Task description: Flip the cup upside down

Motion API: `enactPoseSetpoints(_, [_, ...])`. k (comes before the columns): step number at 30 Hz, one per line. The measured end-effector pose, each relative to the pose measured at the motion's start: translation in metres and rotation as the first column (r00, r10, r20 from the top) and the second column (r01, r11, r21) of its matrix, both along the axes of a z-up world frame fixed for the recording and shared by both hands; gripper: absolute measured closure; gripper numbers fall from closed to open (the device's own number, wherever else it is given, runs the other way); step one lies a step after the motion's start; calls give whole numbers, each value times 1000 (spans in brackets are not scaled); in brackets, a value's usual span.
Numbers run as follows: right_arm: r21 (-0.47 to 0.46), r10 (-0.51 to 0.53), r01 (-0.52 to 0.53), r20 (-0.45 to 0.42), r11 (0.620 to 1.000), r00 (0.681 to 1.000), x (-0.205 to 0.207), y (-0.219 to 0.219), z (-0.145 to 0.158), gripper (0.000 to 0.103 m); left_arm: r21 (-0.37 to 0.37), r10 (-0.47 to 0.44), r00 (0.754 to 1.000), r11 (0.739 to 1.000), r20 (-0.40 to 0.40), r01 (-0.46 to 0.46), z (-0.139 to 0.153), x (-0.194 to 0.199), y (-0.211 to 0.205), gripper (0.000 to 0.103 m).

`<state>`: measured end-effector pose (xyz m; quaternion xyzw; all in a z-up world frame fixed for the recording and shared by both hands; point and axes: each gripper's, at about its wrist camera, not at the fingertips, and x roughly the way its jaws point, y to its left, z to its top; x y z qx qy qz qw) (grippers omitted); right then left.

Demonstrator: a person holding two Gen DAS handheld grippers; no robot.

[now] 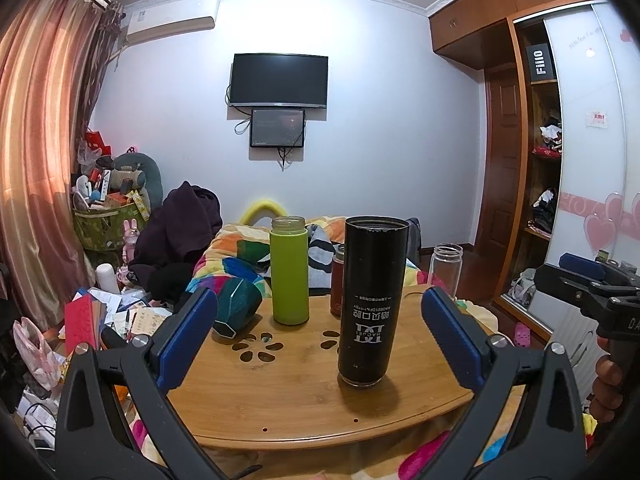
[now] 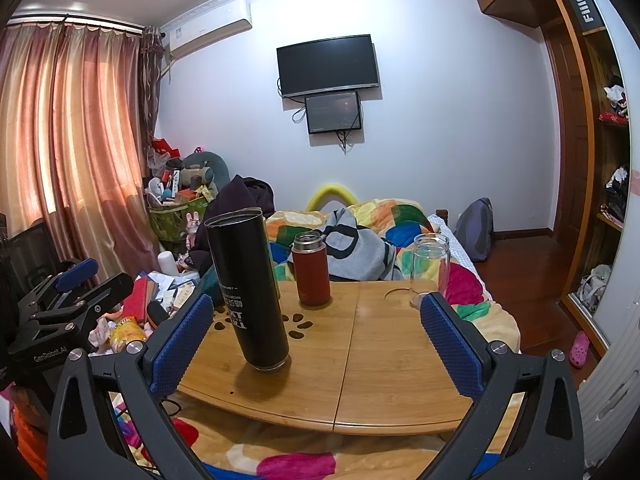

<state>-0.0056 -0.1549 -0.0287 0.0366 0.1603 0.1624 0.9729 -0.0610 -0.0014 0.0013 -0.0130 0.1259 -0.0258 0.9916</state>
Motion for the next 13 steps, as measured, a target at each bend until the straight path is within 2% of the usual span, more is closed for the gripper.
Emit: enactPoseSetpoints(13, [-4,-1,1,-9,1000,1000,2,2,-3,0,-8,-17,1000,1000,-15,17,-4,2,-1,0])
